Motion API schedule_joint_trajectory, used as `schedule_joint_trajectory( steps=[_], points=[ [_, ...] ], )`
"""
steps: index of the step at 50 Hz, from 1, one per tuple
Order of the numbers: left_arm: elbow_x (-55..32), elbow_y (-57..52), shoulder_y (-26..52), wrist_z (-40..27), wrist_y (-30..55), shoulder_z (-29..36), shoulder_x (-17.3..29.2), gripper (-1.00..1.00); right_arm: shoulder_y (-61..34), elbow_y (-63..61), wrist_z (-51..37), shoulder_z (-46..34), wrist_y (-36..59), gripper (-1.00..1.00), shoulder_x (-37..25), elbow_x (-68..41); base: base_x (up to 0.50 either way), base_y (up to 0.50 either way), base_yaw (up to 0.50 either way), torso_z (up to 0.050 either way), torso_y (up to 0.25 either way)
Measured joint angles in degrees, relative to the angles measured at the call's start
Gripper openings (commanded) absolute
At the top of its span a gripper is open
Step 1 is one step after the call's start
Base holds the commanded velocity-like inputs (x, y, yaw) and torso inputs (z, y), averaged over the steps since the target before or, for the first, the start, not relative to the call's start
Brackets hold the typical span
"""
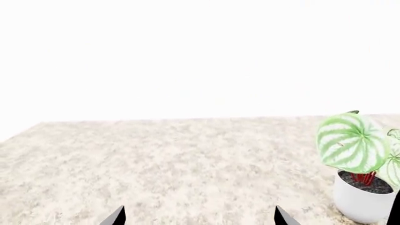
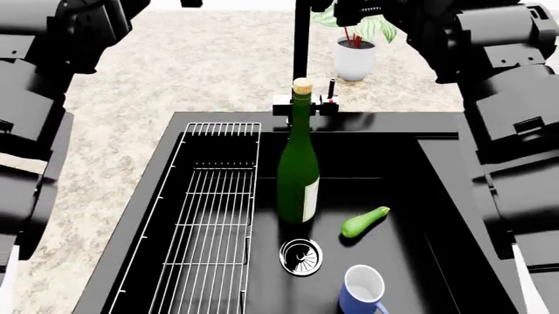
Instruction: Pick the bottle and mug and place them in the sink. Then turn on the water.
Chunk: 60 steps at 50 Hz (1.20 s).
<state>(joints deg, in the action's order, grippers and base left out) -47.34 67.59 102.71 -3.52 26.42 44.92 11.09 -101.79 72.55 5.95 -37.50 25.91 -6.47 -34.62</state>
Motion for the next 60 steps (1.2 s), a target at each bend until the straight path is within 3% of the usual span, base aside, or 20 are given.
schedule_joint_trajectory(
  steps=[12, 23, 35, 40, 45, 60],
  points=[
    [3.86, 5.10, 0.35, 1.36, -1.04, -2.54, -2.84, 1.00, 1.97, 1.69, 2.32, 14.95, 0.34, 1.00, 2.66, 17.04, 0.00, 0.00, 0.00, 0.000, 0.000],
    [12.04, 7.07, -0.36, 2.28, -0.73, -9.89, -4.83, 1.00, 3.32, 2.35, 4.21, 26.56, 0.21, 1.00, 4.40, 29.72, 0.00, 0.00, 0.00, 0.000, 0.000],
    [17.08, 7.41, -0.80, 2.88, -0.48, -14.45, -5.98, 1.00, 4.04, 2.45, 5.32, 33.07, 0.11, 1.00, 5.39, 36.70, 0.00, 0.00, 0.00, 0.000, 0.000],
    [31.25, 7.40, -1.31, 5.72, 0.33, -27.76, -7.03, 1.00, 4.12, 2.45, 5.69, 36.36, 0.05, 1.00, 5.49, 39.39, 0.00, 0.00, 0.00, 0.000, 0.000],
    [39.72, 7.41, -1.62, 6.87, 0.95, -35.98, -7.81, 1.00, 4.37, 2.45, 6.01, 37.93, -0.03, 1.00, 5.75, 40.90, 0.00, 0.00, 0.00, 0.000, 0.000],
    [49.52, 7.41, -2.35, 7.07, 2.56, -46.50, -8.69, 1.00, 4.86, 2.45, 6.38, 39.53, -0.16, 1.00, 6.14, 42.16, 0.00, 0.00, 0.00, 0.000, -0.102]
  ],
)
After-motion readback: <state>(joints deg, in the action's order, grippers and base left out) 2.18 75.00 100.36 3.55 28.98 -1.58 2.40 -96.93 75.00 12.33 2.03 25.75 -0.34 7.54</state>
